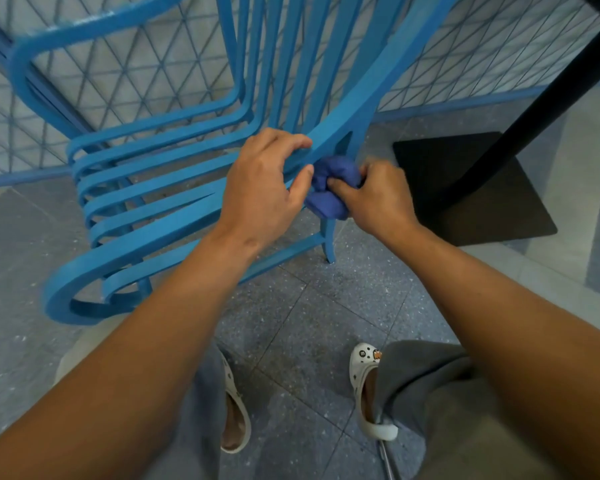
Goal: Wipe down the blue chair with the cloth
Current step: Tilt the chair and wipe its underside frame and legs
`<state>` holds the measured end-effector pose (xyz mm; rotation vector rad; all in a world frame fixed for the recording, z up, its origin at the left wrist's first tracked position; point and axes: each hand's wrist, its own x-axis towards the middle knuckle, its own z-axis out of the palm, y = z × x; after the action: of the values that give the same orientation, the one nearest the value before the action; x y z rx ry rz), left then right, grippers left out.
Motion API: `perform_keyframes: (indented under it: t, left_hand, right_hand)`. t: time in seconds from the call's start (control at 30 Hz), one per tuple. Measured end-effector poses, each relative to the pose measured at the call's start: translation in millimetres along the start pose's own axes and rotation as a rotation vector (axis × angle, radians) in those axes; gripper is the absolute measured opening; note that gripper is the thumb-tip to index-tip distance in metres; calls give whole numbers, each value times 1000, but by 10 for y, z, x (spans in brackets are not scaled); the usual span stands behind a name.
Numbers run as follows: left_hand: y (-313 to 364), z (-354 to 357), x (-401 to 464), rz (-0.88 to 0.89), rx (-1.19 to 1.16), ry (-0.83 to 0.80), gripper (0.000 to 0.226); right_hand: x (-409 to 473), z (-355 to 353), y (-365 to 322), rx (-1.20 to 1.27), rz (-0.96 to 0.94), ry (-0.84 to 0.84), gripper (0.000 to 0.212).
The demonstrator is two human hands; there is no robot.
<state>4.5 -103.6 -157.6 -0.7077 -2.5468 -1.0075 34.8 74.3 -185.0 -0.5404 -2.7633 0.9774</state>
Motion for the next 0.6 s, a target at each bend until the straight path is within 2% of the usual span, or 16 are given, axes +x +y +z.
perform_keyframes:
  t: [0.1,0.2,0.27,0.4,0.53,0.6]
  left_hand:
    - [-23,65,14,-10,-12,22,28]
    - [-59,75,23,-27,-19,40,27]
    - [-62,79,27,-29,-20,41,26]
    - [-65,86,27,-23,-36,37,25]
    - [-86,89,25,-43,-39,53,26]
    - [-68,93,30,-47,-38,57,25]
  right_hand:
    - [-2,-10,-23,-23,14,-41,36]
    - [77,-155,-127,62,-32,113,35]
    - [90,-184,-143,86,-44,148,36]
    - [38,-117,-109,34,-38,-2,31]
    - [140,-238,-197,133,-77,128,33]
    - [133,-228,-200,145,-85,141,32]
